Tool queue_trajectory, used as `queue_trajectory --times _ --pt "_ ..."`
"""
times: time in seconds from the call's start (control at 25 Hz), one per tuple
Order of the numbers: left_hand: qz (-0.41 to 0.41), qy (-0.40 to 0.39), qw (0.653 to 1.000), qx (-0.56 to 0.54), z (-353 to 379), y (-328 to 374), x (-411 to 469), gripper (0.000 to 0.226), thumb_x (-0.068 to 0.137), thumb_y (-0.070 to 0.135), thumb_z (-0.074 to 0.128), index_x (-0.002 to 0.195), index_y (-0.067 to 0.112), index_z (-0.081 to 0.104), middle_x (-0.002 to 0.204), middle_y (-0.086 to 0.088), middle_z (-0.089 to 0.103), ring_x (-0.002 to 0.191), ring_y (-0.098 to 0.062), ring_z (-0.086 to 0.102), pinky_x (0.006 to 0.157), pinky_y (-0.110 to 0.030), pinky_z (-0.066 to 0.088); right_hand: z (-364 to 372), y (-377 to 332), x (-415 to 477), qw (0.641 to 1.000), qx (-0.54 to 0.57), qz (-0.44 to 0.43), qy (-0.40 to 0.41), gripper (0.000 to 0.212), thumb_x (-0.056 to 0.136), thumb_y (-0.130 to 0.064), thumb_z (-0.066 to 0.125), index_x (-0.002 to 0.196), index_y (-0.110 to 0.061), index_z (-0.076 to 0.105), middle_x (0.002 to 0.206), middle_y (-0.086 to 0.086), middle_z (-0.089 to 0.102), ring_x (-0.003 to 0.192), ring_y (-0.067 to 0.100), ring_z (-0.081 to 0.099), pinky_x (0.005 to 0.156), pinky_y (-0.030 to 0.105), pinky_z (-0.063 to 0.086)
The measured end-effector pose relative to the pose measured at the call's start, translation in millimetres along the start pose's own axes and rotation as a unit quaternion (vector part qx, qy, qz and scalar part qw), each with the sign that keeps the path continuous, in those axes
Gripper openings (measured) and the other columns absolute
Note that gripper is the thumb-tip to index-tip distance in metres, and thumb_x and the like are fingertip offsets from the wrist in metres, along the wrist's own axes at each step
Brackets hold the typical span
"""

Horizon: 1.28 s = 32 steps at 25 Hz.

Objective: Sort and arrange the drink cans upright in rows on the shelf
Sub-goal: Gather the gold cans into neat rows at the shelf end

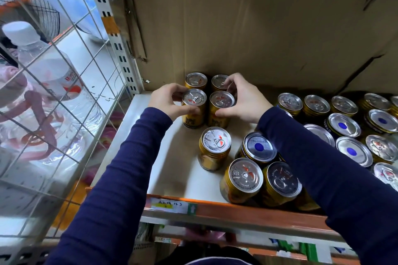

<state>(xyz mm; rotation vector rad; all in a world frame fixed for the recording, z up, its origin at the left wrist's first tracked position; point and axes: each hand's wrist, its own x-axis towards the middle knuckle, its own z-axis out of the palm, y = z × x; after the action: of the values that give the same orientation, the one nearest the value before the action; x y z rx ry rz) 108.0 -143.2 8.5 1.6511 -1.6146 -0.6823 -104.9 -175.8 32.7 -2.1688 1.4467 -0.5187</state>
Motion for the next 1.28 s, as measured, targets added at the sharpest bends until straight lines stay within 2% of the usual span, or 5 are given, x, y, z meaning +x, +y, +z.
queue_trajectory --times 0.32,0.56,0.72,0.92,1.28 --pt "-0.008 0.029 0.998 0.059 7 7 -6 0.066 0.064 0.038 0.083 0.118 0.008 0.058 0.112 -0.006 0.059 0.095 -0.014 0.057 0.077 -0.022 0.044 -5 -1 -9 1.0 0.011 0.001 -0.013 0.076 0.065 -0.032 0.085 0.126 -0.019 0.043 0.119 0.002 0.055 0.104 0.016 0.055 0.089 0.03 0.048" --pt "0.143 0.023 0.988 0.058 4 15 -48 0.055 0.077 0.044 0.069 0.122 0.013 0.06 0.111 -0.004 0.06 0.096 -0.015 0.059 0.082 -0.03 0.051 -54 1 -61 0.99 -0.028 -0.087 -0.111 0.027 0.073 -0.033 0.078 0.095 -0.019 0.069 0.09 -0.008 0.066 0.08 0.004 0.062 0.076 0.031 0.053" --pt "0.169 -0.13 0.977 0.015 9 21 -70 0.073 0.061 0.062 0.071 0.119 0.018 0.063 0.112 0.006 0.063 0.103 -0.002 0.056 0.086 -0.01 0.045 -55 -11 -97 0.961 -0.106 -0.142 -0.214 0.055 0.062 -0.06 0.074 0.106 -0.027 0.069 0.109 -0.014 0.061 0.101 -0.002 0.052 0.087 0.015 0.041" --pt "0.191 -0.135 0.971 0.044 22 23 -74 0.078 0.057 0.048 0.081 0.122 0.012 0.061 0.113 -0.003 0.066 0.101 -0.012 0.061 0.079 -0.008 0.046 -31 -16 -118 0.923 -0.257 -0.202 -0.201 0.076 0.054 -0.083 0.06 0.106 -0.028 0.063 0.113 -0.012 0.056 0.113 0.012 0.044 0.095 0.033 0.036" --pt "0.089 -0.024 0.99 0.106 -17 11 -52 0.055 0.052 0.04 0.088 0.097 0.016 0.066 0.084 0.005 0.062 0.081 -0.013 0.057 0.067 -0.018 0.045 -31 -43 -70 0.949 -0.193 -0.198 -0.149 0.058 0.066 -0.041 0.076 0.117 -0.019 0.059 0.109 0.001 0.063 0.099 0.019 0.058 0.083 0.037 0.049"
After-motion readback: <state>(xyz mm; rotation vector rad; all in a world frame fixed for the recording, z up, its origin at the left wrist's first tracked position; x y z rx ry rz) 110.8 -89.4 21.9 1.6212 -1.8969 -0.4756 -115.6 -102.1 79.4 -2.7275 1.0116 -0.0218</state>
